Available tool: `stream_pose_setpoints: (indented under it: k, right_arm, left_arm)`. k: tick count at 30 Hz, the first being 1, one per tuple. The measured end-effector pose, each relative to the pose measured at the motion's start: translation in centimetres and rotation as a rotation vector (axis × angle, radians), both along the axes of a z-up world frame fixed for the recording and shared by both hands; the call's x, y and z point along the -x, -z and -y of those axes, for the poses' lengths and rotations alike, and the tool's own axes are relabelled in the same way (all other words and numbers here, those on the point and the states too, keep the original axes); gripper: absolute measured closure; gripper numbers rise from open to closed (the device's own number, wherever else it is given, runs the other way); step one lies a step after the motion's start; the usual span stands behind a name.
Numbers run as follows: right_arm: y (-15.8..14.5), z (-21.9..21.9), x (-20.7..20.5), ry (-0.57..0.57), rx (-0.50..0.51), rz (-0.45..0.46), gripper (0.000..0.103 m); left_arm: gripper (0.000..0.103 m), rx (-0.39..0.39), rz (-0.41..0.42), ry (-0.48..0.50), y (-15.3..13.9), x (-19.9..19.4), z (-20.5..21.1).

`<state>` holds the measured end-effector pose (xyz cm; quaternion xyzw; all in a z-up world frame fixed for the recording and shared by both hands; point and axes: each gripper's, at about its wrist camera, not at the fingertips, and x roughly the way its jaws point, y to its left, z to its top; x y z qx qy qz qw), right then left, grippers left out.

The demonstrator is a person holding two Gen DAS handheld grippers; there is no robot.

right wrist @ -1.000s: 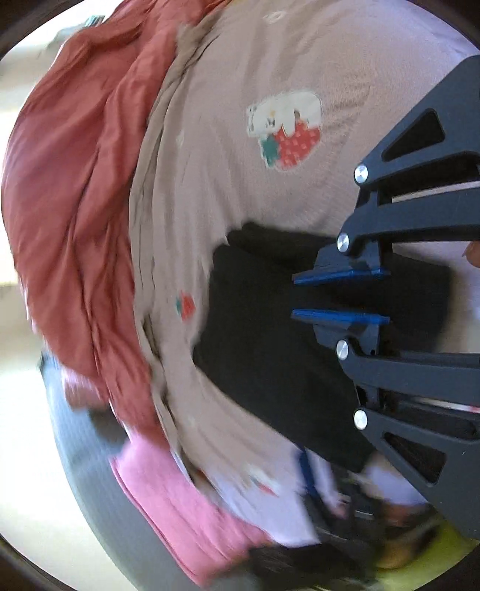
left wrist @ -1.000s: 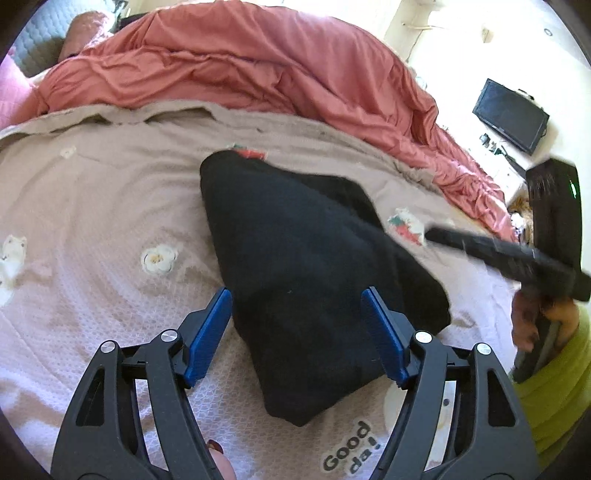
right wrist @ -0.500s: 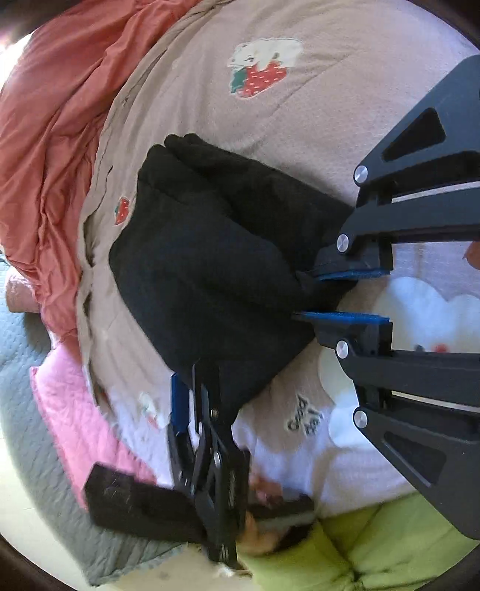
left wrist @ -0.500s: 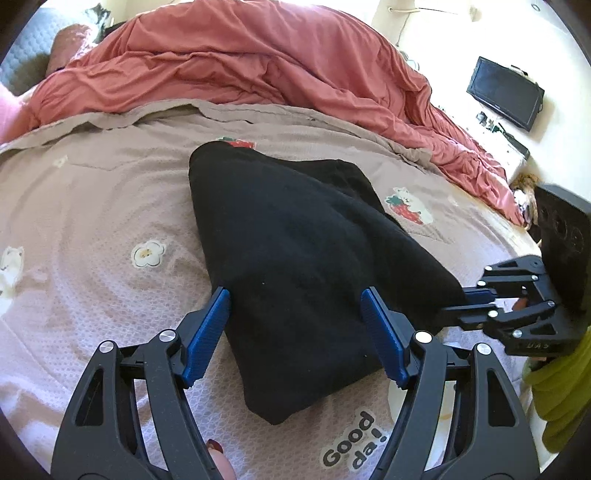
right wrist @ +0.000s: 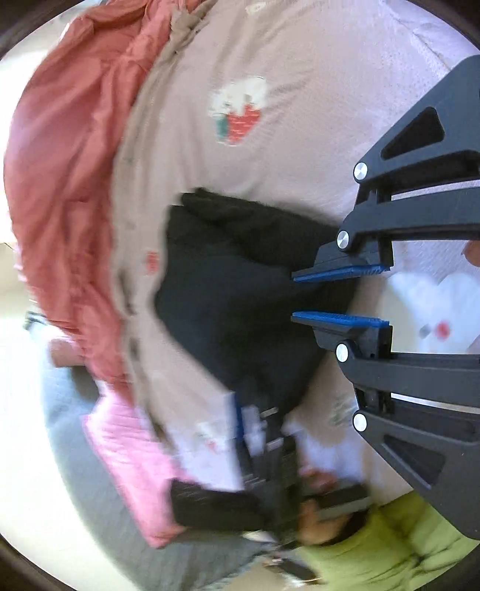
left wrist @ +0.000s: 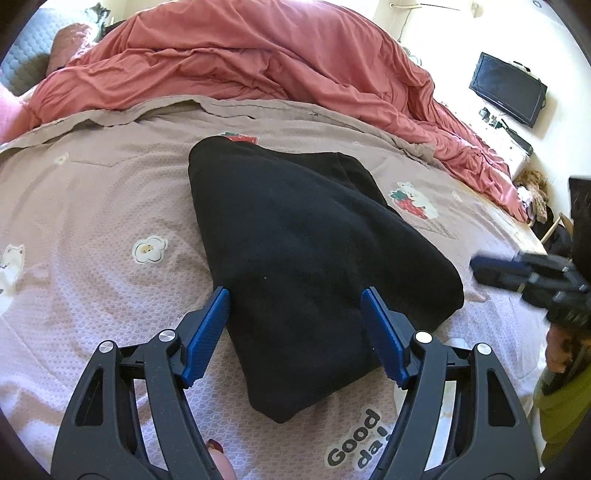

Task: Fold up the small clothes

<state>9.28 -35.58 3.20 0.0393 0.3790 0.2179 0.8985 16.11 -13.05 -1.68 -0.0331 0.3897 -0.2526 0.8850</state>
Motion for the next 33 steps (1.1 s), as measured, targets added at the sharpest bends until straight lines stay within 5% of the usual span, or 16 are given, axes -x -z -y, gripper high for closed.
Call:
stream_pose_setpoints:
  k: [6,10,18,21,25,27,32,33]
  right_arm:
    - [1.0,-2.5,-2.8,0.074,0.037,-0.047,0.088]
    - [4.4,-2.7,-4.9,0.167,0.137,-0.149,0.103]
    - [4.2,-2.5,-4.8,0.188,0.100,-0.146,0.103]
    - [3.4,-2.4,-4.4,0.190,0.085,-0.131,0.094]
    - [2.1,-2.7,-3.5,0.206,0.099,-0.081,0.060]
    - [1.4,-2.6,-3.1,0.224,0.111,-0.052,0.059]
    - [0.1,-2.1,-1.9,0.266,0.113,0.010,0.040]
    - [-0.4,-2.0,-1.5,0.273,0.114,0.027,0.026]
  left_arm:
    - [0.038,-0.001,-0.012,-0.007,0.2,0.0,-0.2]
    - [0.038,0.010,-0.028,-0.010,0.4,-0.1,-0.4]
    - [0.038,0.021,-0.036,-0.022,0.2,-0.2,-1.0]
    - [0.037,0.020,-0.031,-0.026,0.0,-0.2,-1.2]
    - [0.036,0.008,-0.031,-0.046,-0.3,-0.2,-1.4]
    - [0.035,0.013,-0.031,-0.061,-0.6,-0.1,-1.7]
    - [0.020,0.016,-0.004,-0.106,-1.9,0.3,-2.6]
    - [0.017,0.011,0.006,-0.116,-2.3,0.6,-2.7]
